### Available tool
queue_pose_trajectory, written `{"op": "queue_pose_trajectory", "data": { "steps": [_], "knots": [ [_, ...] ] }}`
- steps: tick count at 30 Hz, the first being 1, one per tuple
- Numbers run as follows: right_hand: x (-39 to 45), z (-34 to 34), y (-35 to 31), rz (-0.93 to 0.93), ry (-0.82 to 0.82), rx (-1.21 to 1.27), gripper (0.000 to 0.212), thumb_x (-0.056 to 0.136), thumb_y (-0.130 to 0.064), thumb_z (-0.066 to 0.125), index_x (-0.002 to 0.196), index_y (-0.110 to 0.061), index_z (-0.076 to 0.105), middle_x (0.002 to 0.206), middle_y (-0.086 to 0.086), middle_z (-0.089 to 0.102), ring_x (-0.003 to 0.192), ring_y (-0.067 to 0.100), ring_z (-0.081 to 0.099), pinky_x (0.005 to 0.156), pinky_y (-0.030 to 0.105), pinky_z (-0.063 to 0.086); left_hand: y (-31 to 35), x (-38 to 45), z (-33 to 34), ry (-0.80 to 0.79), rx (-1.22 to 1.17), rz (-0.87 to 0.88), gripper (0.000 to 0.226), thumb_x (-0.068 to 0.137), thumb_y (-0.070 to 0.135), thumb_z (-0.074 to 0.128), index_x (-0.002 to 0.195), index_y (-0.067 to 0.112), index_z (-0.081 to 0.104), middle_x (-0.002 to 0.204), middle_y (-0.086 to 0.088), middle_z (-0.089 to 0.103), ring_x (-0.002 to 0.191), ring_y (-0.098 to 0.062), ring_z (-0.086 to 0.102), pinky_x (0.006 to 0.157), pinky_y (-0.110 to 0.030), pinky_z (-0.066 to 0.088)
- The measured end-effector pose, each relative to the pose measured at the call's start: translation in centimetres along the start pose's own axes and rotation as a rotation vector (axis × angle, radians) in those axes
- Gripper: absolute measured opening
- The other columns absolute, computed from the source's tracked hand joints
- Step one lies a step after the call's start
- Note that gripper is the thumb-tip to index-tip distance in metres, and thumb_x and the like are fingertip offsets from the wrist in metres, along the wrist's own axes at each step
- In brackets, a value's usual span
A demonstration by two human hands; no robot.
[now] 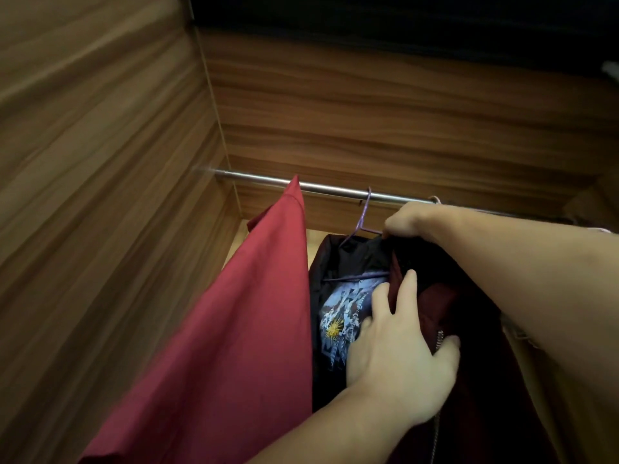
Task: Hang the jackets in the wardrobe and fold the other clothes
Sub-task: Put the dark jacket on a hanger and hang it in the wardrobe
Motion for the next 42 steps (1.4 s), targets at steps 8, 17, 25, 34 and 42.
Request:
{"op": "queue_pose_trajectory", "data": {
  "steps": [8,17,25,34,42],
  "knots": [
    [-1.6,-0.3,2.0,-0.053,0.107,0.192,0.017,0.093,-0.020,0.054,0.097,-0.003,0.056,0.087,0.006,0.052,0.068,0.022,0.052,0.065,0.029,0.041,0.9,0.1,-0.2,0.067,-0.055,0.021,0.083,0.091,0.058,0.049,0.152,0.042,-0.005,0.158,0.016,0.003,0.140,-0.018,0.033,0.105,-0.038,0.038],
    [-1.4,0.1,-0.2,-0.077,0.228,0.108,0.029,0.096,-0.013,0.042,0.069,-0.004,0.045,0.073,0.008,0.049,0.065,0.024,0.052,0.065,0.028,0.040,-0.2,0.2,-1.9,0.110,-0.049,-0.014,0.083,0.091,0.058,0.049,0.152,0.041,-0.003,0.160,0.015,0.003,0.139,-0.018,0.035,0.105,-0.035,0.036],
    [-0.9,1.1,1.7,-0.052,0.200,0.265,0.029,0.093,-0.034,0.054,0.086,-0.005,0.053,0.088,0.006,0.053,0.083,0.024,0.053,0.064,0.027,0.040,-0.3,-0.9,-1.7,0.116,-0.073,0.018,0.086,0.086,0.059,0.056,0.152,0.044,0.003,0.158,0.019,0.007,0.145,-0.008,0.021,0.113,-0.034,0.030],
    [-7.2,2.2,5.1,-0.091,0.255,0.447,0.064,0.089,-0.053,0.052,0.140,-0.015,0.043,0.140,0.007,0.051,0.127,0.026,0.048,0.105,0.035,0.038,1.5,-5.6,-1.4,0.170,0.008,0.007,0.084,0.090,0.058,0.049,0.153,0.042,-0.004,0.162,0.014,-0.005,0.148,-0.007,-0.007,0.122,-0.034,0.001],
    [-16.0,3.9,6.1,-0.096,0.313,0.399,0.072,0.090,-0.053,0.053,0.151,-0.027,0.026,0.151,0.003,0.035,0.136,0.021,0.039,0.114,0.036,0.030,2.5,-11.2,-1.9,0.065,-0.067,0.029,0.089,0.092,0.045,0.052,0.151,0.040,-0.016,0.162,0.013,-0.014,0.149,-0.009,-0.009,0.121,-0.036,-0.005]
  ]
}}
Point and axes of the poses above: each hand's wrist, its own x-axis towards the middle knuckle, its own z-axis out of the palm, y = z × x, the point moved 1 cm from there along x, towards the middle knuckle
